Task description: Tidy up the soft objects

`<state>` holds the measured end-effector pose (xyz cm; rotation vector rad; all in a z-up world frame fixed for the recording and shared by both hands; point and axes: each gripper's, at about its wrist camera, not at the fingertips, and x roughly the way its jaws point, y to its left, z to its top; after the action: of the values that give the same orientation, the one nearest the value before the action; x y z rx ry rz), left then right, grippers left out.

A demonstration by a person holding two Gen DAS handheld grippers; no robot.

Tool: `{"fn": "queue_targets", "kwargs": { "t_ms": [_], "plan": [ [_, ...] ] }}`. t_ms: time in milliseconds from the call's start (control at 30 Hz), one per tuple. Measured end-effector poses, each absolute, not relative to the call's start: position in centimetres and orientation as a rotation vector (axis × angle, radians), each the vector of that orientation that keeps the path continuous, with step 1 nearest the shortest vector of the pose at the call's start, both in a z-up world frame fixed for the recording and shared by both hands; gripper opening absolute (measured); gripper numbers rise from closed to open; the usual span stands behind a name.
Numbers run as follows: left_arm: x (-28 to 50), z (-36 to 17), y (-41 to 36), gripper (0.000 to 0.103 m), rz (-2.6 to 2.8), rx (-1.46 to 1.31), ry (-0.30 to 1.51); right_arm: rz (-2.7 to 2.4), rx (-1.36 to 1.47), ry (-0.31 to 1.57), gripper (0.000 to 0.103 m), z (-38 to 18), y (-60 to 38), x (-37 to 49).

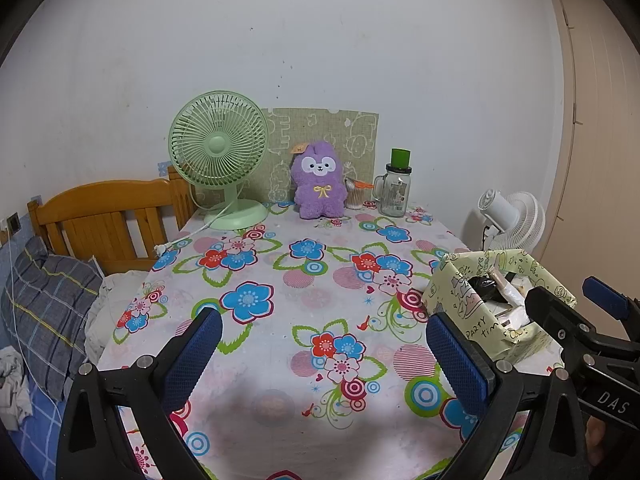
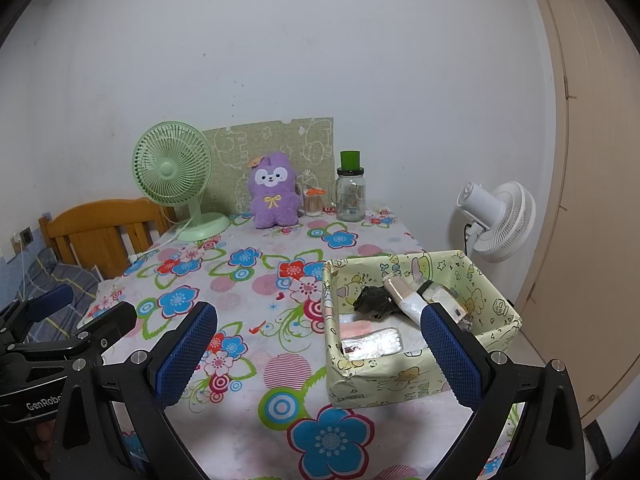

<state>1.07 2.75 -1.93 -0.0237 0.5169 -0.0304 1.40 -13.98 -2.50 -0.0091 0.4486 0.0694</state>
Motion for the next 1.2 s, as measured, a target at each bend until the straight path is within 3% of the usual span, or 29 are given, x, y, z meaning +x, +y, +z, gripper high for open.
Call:
{"fn": "queue_targets", "kwargs": {
  "t_ms": [1200],
  "plan": [
    [1.22,-1.56,3.16,0.103,-0.024,-0.025,0.519,0.071,-0.015,0.448,0.103,-2.33,-13.75,1.38]
  ]
}}
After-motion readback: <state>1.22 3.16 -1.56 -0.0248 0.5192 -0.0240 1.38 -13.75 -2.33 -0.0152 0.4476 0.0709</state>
